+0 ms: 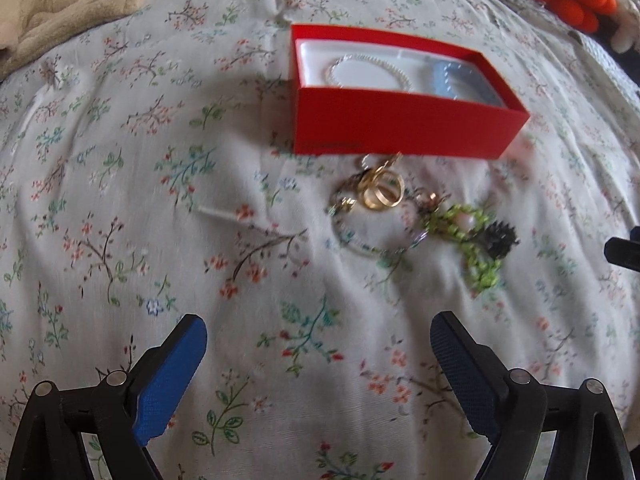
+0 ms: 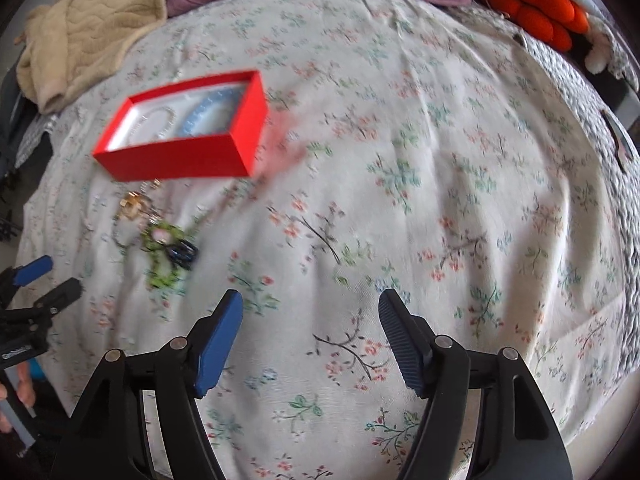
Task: Organize jewelry
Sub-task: 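Move the left tool back toward the remaining jewelry pile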
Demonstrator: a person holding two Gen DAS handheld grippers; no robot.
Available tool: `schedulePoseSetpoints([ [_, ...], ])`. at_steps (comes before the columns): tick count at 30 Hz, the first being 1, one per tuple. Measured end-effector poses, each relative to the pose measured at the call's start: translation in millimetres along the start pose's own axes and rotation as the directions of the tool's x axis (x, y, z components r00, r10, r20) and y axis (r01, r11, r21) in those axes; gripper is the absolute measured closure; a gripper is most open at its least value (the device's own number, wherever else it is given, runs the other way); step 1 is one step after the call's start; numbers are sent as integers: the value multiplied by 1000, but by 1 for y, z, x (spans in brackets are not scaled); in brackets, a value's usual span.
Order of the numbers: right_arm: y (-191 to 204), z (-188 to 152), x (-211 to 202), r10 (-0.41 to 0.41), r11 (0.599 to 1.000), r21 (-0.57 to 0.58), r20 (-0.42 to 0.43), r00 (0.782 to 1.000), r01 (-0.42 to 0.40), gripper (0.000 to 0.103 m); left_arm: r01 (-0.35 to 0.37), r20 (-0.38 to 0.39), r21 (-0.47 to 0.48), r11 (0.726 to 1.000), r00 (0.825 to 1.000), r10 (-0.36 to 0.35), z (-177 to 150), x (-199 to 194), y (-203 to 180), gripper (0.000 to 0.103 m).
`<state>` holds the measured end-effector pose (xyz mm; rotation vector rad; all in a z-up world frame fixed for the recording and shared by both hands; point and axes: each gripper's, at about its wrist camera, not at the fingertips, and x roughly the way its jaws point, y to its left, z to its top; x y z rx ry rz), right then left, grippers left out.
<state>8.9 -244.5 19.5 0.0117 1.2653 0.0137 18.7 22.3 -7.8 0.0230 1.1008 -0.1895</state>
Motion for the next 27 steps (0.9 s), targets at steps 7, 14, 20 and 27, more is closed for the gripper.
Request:
schedulePoseSetpoints([
  [7,2,-15,33,-51,998,-37,-64,997,48,30,-4,10,23,1000,1000,4,-14,19,6,9],
  [14,8,-21,40,-99,991,-92,-28,995,96,16,-86,36,88,992,996,83,-25,35,0,1],
  [20,-2,-24,45,-103,993,-52,-13,995,103,3,-96,76,91,991,993,89,-32,36,1,0],
  [27,-11,-24,51,-87,996,-23,-9,996,87,0,-64,57,101,993,997,59,-21,37,3,0],
])
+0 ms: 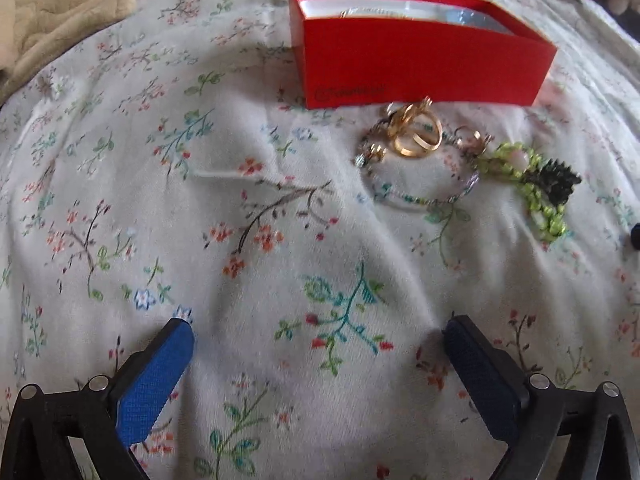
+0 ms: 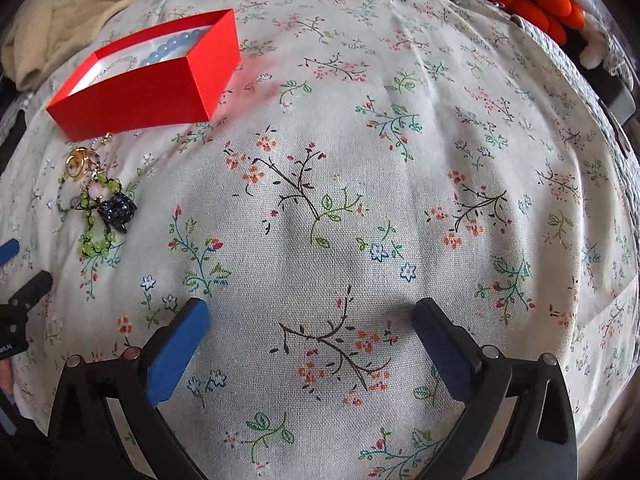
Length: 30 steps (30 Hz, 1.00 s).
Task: Organize jewelry
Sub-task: 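Move the left tool back toward the remaining jewelry pile, then grasp the thin beaded bracelet with the left tool while the right tool grasps the green bracelet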
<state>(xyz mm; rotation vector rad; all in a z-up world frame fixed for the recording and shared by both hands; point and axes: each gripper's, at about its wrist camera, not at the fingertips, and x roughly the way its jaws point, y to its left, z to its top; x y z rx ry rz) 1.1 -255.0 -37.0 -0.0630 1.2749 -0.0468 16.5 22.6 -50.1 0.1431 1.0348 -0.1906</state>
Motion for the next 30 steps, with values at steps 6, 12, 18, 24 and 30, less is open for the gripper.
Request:
schedulePoseSetpoints([
  [6,4,1,-3,13,1000,-3,-54,998,-13,0,113,63,-41,993,992,-110,17,-6,0,12],
  [12,11,7,-6,35,999,3,-77,996,-35,0,155,86,-58,986,985,-150,40,-2,-8,41],
  [18,20,17,-12,70,998,12,-76,995,-69,0,117,43,-71,991,993,-114,49,10,-21,62],
  [24,36,26,-21,77,997,-11,-53,996,-78,0,6,-1,-80,997,1000,-6,53,16,-22,95],
  [30,51,34,-24,117,993,-17,-37,992,-117,0,15,-8,-95,995,1000,-16,47,11,-11,103],
])
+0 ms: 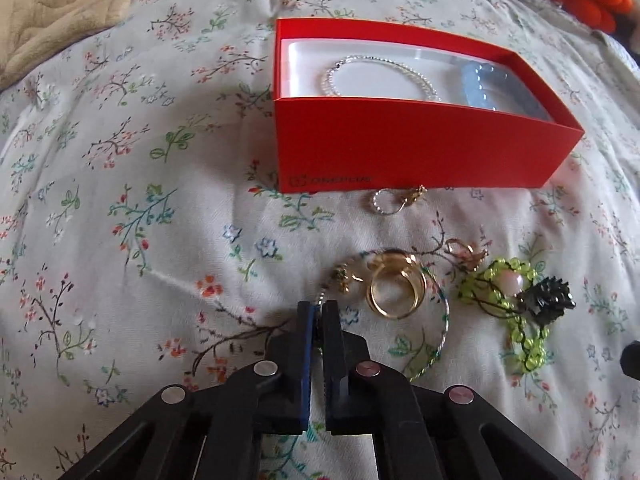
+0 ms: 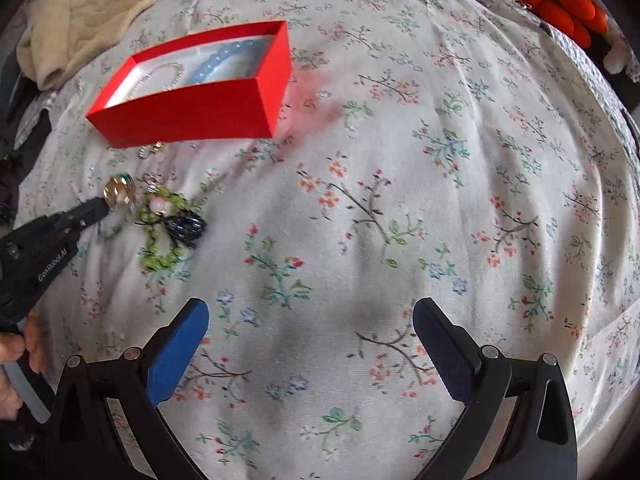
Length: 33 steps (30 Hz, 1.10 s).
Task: Organize jewelry
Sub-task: 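Grasp the thin beaded bracelet with the left tool while the right tool grasps the green bracelet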
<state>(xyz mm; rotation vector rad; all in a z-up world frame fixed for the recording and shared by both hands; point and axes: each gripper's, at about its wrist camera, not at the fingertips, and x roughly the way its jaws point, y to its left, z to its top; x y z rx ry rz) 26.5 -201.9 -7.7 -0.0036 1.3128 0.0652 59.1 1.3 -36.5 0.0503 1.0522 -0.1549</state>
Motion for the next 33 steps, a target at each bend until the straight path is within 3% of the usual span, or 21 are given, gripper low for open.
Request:
schedulePoseSetpoints([
  [4,4,-3,1,71,997,-37,17,997,-70,2,16,1,-2,1000,1000,-16,-5,-8,6,103],
  [10,38,-12,6,107,986,-132,7,994,-105,19,46,10,-17,999,999,-46,-13,-23,19,103],
  [15,65,-13,12,132,973,-190,-1,991,-130,46,75,36,-33,997,997,-74,-13,-37,29,103],
  [20,85,-5,15,178,961,-218,14,984,-171,63,118,71,-47,992,991,-115,-11,-53,35,103],
  [26,101,6,20,194,954,-239,23,981,-183,74,154,106,-56,987,983,-147,-8,-69,38,103],
  [33,106,15,35,147,961,-242,20,989,-137,83,165,112,-58,985,981,-158,-9,-74,40,103],
])
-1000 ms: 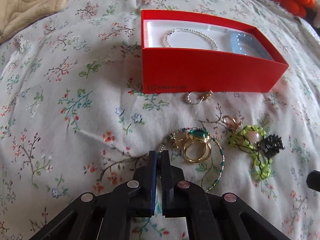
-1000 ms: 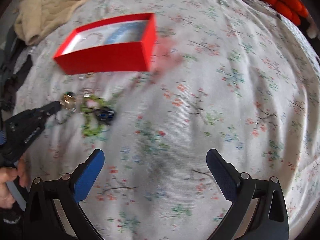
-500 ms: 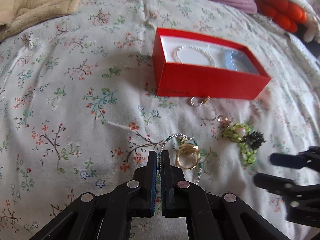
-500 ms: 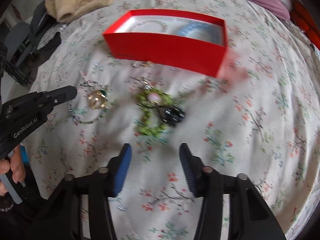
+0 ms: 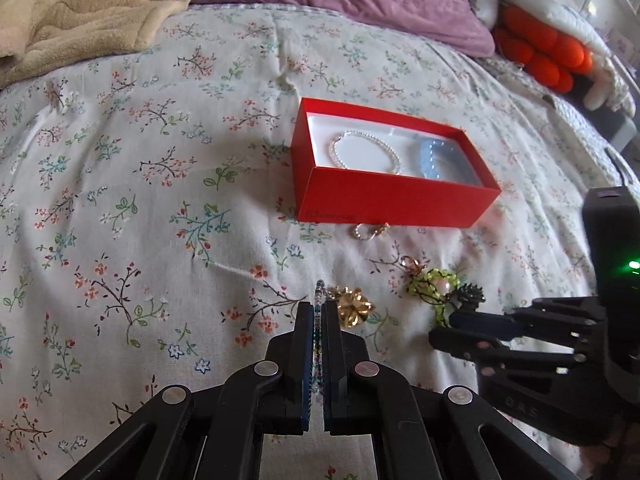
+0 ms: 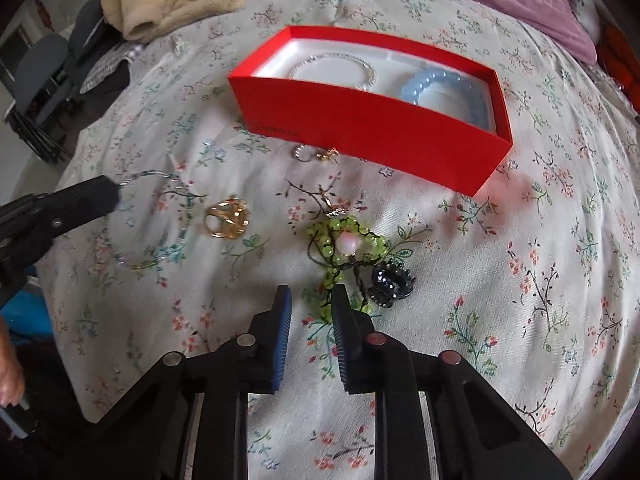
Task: Organize jewelry
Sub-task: 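Grasp the thin beaded bracelet with the left tool while the right tool grasps the green bracelet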
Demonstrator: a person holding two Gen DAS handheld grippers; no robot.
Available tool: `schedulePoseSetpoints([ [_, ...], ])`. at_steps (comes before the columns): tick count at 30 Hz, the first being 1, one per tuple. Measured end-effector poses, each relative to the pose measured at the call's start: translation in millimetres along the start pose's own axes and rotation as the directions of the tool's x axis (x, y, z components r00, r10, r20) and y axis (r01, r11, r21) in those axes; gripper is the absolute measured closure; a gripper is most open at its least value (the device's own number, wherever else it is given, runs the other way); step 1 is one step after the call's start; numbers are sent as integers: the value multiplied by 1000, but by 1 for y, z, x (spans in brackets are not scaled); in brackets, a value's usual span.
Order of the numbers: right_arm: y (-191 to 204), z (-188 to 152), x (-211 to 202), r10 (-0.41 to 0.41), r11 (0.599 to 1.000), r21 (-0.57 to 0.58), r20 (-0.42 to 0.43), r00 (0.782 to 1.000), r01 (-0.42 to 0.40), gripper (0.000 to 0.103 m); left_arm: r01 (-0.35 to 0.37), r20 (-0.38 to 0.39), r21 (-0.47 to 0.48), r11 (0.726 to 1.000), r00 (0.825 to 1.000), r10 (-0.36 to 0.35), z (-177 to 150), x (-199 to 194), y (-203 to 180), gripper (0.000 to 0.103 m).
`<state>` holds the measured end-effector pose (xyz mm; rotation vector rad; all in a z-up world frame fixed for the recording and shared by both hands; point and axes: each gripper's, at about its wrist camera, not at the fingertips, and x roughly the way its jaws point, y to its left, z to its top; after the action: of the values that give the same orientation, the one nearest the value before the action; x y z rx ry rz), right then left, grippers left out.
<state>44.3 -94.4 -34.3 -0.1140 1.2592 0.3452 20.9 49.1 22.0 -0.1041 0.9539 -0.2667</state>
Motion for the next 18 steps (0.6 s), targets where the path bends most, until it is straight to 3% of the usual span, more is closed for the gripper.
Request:
schedulePoseSetpoints([
  [5,-7,0,9,-19,1000,1,-16,1000,19,94,-13,-14,-6,1000,1000,12,-2,4,3,103],
  [13,-13,-4,-10,-3,1000,22,-22,1000,4,95,-23,-19,-25,999,1000,22,-1,3,5,103],
  [18,-17,-6,-40,24,999,35,24,999,-25,95,-17,-6,-37,999,1000,17,2,-4,5,103],
])
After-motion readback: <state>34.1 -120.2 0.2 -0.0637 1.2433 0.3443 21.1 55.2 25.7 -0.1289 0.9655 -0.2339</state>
